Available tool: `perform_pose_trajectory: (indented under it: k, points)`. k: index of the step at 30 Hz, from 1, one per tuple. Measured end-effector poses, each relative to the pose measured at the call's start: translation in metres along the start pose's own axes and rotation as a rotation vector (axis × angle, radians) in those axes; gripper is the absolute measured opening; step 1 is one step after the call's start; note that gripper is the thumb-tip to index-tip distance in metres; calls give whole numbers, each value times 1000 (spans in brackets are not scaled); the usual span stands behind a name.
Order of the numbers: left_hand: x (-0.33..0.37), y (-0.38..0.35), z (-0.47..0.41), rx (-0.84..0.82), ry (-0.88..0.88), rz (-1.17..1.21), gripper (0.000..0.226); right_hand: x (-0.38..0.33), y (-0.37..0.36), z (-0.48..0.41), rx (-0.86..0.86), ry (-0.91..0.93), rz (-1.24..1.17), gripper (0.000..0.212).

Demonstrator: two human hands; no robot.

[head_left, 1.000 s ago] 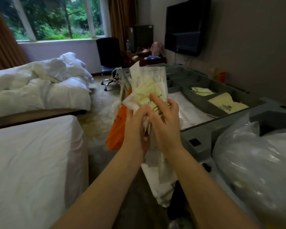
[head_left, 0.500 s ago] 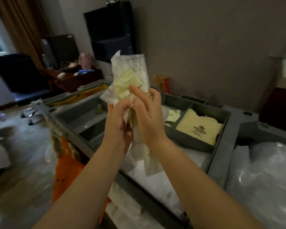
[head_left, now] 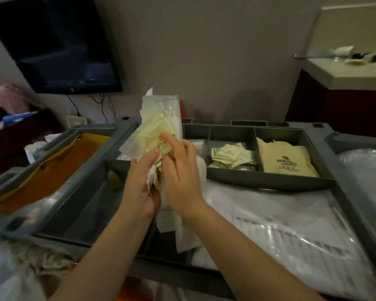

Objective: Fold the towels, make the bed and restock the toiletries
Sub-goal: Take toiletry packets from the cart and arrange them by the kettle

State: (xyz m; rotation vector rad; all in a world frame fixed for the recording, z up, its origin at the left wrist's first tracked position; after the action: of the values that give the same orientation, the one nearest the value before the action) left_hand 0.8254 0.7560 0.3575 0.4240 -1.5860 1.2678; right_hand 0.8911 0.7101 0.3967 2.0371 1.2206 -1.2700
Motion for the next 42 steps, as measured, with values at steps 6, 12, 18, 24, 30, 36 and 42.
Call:
perform_pose_trajectory:
  k: [6,12,18,24,30,36,42]
  points:
    - [25,65,-32,15,-49,-137,55,22,-59,-15,18,-39,24,52]
    - [31,104,-54,45,-23,-147,62,41,-92,-21,37,38,129,52]
    - [25,143,-71,141,62,-94,54,54,-106,-33,-30,21,344,48]
    - [19,158,-105,103,230,-69,50,57,-78,-29,173,-76,305,40]
    - [25,167,-114,31,228,-168,45,97,-1,12,496,-491,378,52]
    - [27,171,-126,-79,242,-208,49,126,-9,37,371,-815,422,72]
    - [28,162,-133,-162,250,-161,50,122,-14,39,393,-759,518,27]
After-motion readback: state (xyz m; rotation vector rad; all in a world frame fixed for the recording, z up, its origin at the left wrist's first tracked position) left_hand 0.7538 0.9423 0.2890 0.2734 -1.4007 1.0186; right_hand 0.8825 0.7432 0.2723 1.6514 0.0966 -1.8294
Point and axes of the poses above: each hand's wrist, its own z-axis away from the middle knuckle, its own y-axis out of the back of the hand, x = y × z, the point moved 10 cm from there along -z, towards the middle knuckle, and after that the axes turned 15 degrees about -z, right-handed, at the moved point
